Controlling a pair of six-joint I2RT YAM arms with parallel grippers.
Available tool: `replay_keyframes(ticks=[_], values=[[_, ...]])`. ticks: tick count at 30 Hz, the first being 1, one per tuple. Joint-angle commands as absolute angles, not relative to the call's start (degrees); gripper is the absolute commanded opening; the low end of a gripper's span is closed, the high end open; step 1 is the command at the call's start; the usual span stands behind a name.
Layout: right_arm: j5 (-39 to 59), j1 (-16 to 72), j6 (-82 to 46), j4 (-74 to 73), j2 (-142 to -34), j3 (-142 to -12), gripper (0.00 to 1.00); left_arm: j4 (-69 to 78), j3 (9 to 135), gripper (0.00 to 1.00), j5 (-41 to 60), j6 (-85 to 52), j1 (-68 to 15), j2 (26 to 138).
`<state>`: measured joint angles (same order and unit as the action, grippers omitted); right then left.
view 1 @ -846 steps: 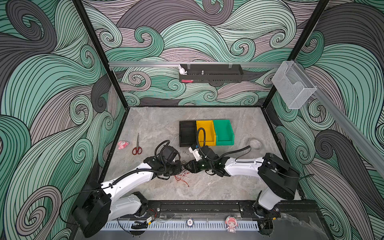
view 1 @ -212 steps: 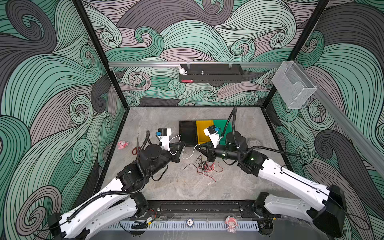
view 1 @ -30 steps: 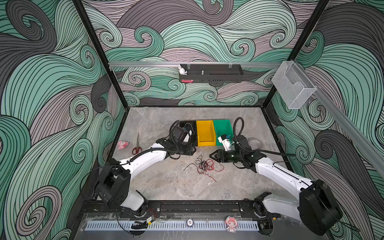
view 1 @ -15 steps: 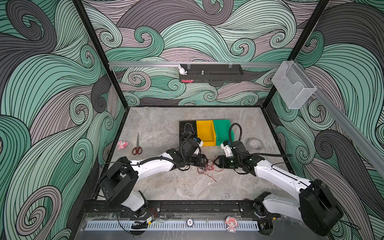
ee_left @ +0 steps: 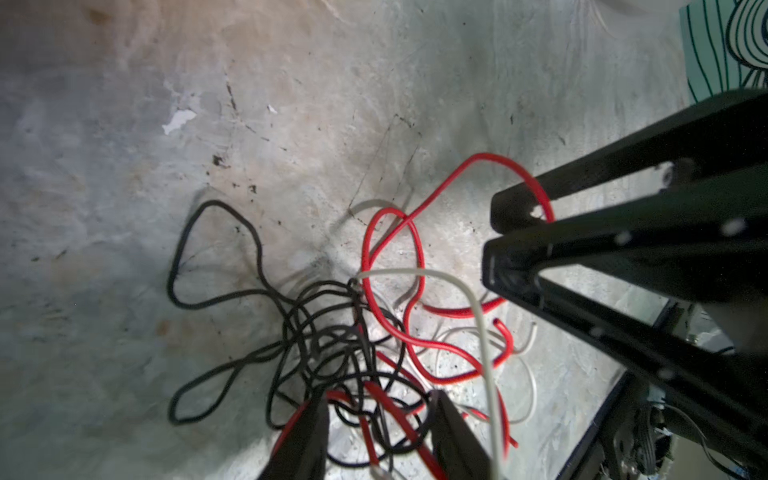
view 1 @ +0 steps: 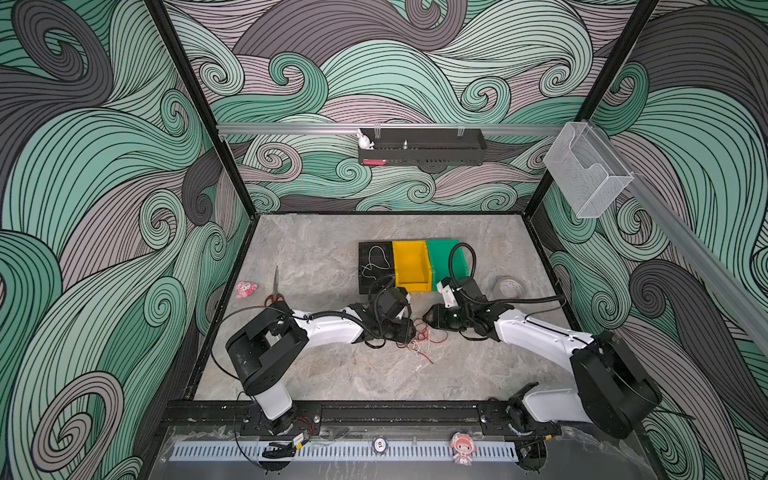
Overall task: Untangle the cables
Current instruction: 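Lower both grippers onto the red and black wire tangle, then grasp the red wire with the right gripper while the left holds the tangle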
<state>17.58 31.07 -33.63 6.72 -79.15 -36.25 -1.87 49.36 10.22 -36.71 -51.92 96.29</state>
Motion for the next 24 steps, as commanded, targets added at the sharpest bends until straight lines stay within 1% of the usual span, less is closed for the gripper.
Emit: replay_keyframes(ticks=[1,8,11,12,14,18,24], values=[[15.9,31.3,-33.4,6.0,-79.6,-38.0,0.28,-2.3,51.3,0.35,8.3,-37.2,-52.3,97.7],[12.6,31.2,-31.5,8.6,-77.4,-37.3,0.07,-4.6,51.1,0.12,6.8,-37.5,-52.2,97.4],[10.8,31.2,-30.3,10.3,-75.9,-37.1,0.03,-5.2,50.4,0.08,5.6,-37.6,-52.1,96.4],[10.3,31.2,-29.9,11.0,-75.2,-37.2,0.03,-5.2,50.1,0.05,5.3,-37.5,-52.1,96.0],[9.2,31.2,-29.2,12.0,-74.1,-37.1,0.02,-5.3,49.5,0.00,4.9,-37.7,-52.0,95.1],[6.8,31.2,-27.6,14.3,-71.9,-37.1,0.02,-6.0,48.0,0.00,3.6,-37.9,-51.6,92.9],[6.9,30.8,-26.1,16.4,-68.0,-37.4,0.02,-8.0,45.2,0.00,1.0,-38.3,-50.7,88.9]])
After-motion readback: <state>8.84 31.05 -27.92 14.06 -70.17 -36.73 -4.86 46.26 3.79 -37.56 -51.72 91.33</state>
